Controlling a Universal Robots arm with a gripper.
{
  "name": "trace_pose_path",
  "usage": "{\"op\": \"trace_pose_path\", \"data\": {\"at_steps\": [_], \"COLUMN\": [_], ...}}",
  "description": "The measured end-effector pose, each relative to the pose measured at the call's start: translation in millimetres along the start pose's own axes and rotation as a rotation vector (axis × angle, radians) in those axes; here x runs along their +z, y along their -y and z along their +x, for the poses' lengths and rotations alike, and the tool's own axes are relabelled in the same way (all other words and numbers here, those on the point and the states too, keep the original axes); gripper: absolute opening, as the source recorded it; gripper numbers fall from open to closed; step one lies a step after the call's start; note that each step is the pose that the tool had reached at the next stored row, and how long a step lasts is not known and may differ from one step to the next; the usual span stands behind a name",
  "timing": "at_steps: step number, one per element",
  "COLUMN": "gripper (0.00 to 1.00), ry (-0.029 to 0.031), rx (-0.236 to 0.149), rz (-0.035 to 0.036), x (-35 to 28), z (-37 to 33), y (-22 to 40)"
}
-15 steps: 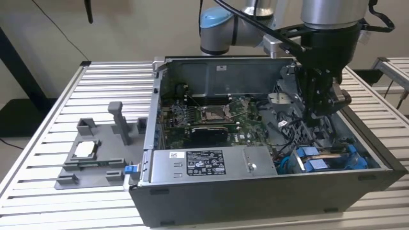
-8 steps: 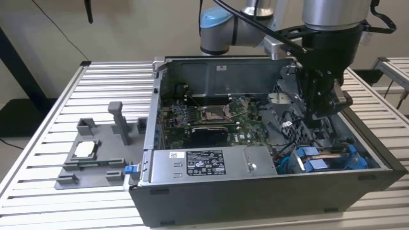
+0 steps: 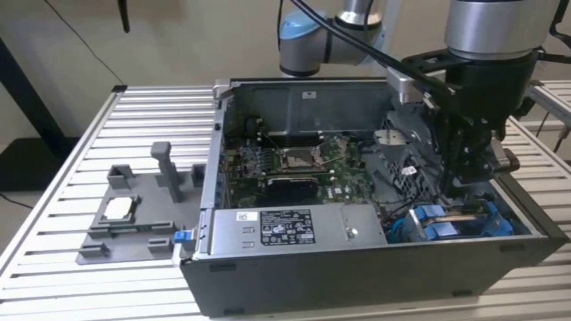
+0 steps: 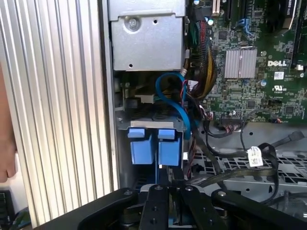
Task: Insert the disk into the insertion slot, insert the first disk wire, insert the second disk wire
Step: 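Insert the second disk wire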
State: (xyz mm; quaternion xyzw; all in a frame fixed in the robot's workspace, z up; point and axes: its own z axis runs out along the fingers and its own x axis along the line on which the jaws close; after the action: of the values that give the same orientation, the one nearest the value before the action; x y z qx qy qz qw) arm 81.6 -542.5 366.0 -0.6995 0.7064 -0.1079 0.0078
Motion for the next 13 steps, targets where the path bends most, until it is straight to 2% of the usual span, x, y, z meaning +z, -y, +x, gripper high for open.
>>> {"op": "trace_pose_path", "data": {"at_steps": [1,2,3,6,7,9,11,13], "gripper": [0.16,0.16,0.16,0.16,0.16,0.16,0.16,0.16], "ry": [0.005,0.0189,0.0381,0.0897,0.1001,0.1106,0.1153,0.1166], "rx": [0.001,0.003,0.006,0.015,0.016,0.018,0.019,0.018], "rz": [-0.0002,-0.0005,-0.0009,-0.002,-0.0022,-0.0034,-0.0064,-0.0129], "x": [0.8,1.1,1.2,1.9,2.9,5.2,7.9,10.9], "z": [1.3,1.8,1.9,3.4,5.2,8.8,11.9,14.0], "y": [0.5,1.1,1.7,3.6,4.1,6.2,9.3,14.2]}}
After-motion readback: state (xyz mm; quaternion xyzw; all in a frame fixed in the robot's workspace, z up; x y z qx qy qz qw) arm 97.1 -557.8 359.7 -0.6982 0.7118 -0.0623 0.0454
